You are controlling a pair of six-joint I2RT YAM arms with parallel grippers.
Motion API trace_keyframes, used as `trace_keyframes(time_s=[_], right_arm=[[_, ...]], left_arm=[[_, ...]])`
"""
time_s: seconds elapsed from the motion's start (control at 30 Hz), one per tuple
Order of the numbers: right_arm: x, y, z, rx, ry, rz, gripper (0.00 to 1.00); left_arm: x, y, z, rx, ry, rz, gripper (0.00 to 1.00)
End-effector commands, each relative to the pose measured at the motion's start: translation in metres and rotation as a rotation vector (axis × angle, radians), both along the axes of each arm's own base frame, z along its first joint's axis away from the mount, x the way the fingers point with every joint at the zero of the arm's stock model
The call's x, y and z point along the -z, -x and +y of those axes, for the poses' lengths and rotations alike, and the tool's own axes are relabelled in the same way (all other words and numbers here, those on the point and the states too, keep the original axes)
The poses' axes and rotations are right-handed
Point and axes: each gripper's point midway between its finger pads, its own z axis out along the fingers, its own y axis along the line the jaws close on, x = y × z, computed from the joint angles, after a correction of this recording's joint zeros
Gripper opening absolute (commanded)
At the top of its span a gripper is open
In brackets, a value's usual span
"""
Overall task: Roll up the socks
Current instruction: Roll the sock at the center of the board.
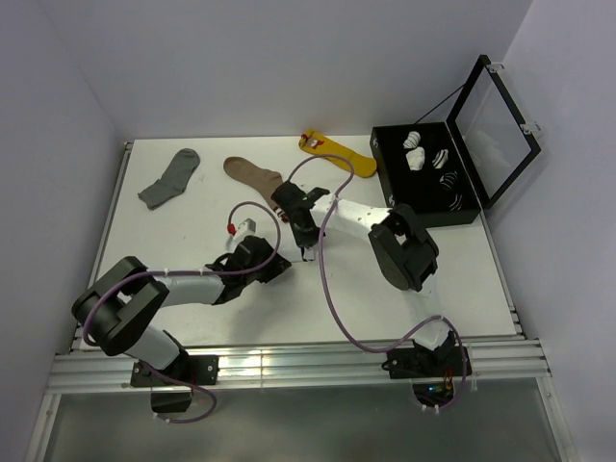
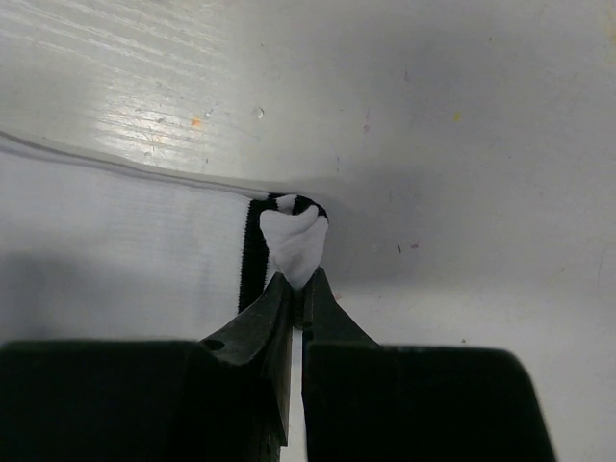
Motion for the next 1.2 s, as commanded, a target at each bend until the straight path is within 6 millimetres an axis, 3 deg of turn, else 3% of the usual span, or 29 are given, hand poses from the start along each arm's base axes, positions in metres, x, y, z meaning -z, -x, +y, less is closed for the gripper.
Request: trace_keyframes(time_s=[0.0,0.23,0.43,0.63,0.8,0.93,1.17], right_arm=[[0.013,0.017,-0.020,0.019,0.115,0.083,0.00],[0.012,0.020,-0.012,0.032,0.097,0.123,0.00],[0.008,0.024,-0.006,0.052,0.090,0.174,0.00],[0.006,0.027,-0.003,0.057,0.085,0.204,0.00],[0.005,0.027,0.002,0.052,0.068,0.212,0.00],[0.003,0.027,0.006,0.049,0.056,0.220,0.00],[-0.002,0.026,0.009,0.044,0.048,0.224,0.00]], left_arm=[[-0.037,-0.024,-0.028,-0.009,0.060,-0.139,0.27],[-0.048,-0.030,-0.047,-0.006,-0.011,-0.301,0.41],[-0.039,-0.022,-0.057,0.070,-0.132,-0.422,0.51],[-0.042,-0.013,-0.049,0.126,-0.207,-0.530,0.69],[-0.040,-0.016,-0.053,0.153,-0.305,-0.586,0.66],[-0.046,-0.013,-0.068,0.199,-0.370,-0.667,0.59],[-0.039,-0.008,-0.086,0.287,-0.521,-0.758,0.51]])
